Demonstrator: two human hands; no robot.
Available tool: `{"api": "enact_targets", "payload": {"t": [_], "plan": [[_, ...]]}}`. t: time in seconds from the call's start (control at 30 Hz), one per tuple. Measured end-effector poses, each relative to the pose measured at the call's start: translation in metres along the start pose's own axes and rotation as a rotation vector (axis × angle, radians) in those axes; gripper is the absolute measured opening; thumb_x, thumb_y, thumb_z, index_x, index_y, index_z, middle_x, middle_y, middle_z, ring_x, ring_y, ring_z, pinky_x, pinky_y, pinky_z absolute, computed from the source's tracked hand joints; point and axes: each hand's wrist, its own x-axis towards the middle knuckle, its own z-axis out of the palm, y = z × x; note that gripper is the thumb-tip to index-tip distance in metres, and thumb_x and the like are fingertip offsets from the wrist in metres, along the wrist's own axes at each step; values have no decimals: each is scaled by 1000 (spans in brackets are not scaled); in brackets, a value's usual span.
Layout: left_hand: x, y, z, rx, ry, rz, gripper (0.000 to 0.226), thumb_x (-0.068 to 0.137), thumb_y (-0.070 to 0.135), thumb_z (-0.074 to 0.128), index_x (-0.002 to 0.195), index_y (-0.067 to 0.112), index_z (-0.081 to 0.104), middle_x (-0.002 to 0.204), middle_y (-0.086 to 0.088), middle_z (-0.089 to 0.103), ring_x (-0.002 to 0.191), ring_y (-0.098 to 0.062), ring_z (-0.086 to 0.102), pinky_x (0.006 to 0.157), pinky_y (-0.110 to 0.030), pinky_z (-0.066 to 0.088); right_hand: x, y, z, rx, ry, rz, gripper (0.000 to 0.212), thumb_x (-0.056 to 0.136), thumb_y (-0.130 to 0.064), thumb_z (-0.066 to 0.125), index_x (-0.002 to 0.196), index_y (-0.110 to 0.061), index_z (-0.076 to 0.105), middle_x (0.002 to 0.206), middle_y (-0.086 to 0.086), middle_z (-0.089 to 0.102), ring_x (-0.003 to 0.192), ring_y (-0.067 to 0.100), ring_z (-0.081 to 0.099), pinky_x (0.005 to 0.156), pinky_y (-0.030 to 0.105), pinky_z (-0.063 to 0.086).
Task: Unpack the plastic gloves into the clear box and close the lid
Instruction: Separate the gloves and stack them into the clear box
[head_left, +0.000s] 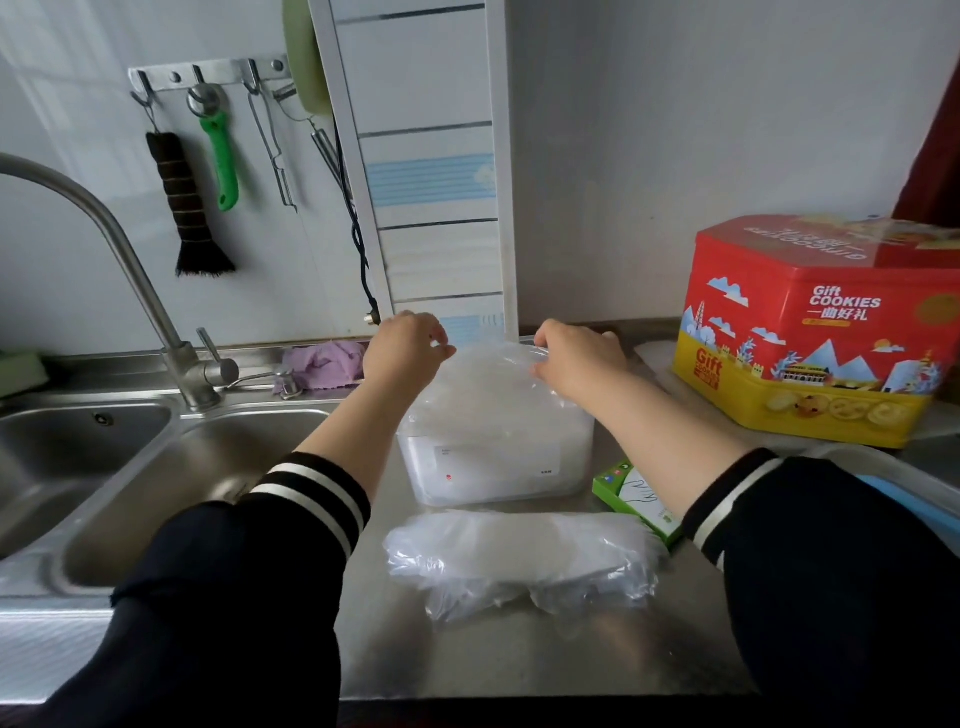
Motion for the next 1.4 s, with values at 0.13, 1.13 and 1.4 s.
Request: {"api": "enact_targets", "payload": {"t": [0.13, 1.13, 1.4], "plan": [[-15, 11, -6, 145, 137, 149, 23, 87, 29, 68, 110, 23, 66, 118, -3, 56, 114, -27, 45, 89, -35, 37, 4, 0, 2, -60, -21, -9, 43, 89, -34, 63, 126, -19, 48, 126, 7, 58, 119, 29, 52, 93, 39, 35], [-192, 3, 59, -385, -149, 387, 54, 65, 62, 71, 101, 22, 74, 91, 12, 64, 84, -1, 43, 78, -5, 35, -148, 49, 54, 511, -252, -163, 11, 81, -31, 75, 72, -27, 69, 85, -7, 60, 77, 12, 56, 74, 33, 46], [-190, 2, 56, -474, -173, 195, 19, 76, 27, 78, 93, 28, 71, 82, 17, 65, 88, -1, 51, 76, -12, 39, -139, 40, 37, 661, -202, -89, 12, 85, -33, 70, 82, -21, 70, 85, -1, 68, 75, 10, 58, 73, 25, 46]]}}
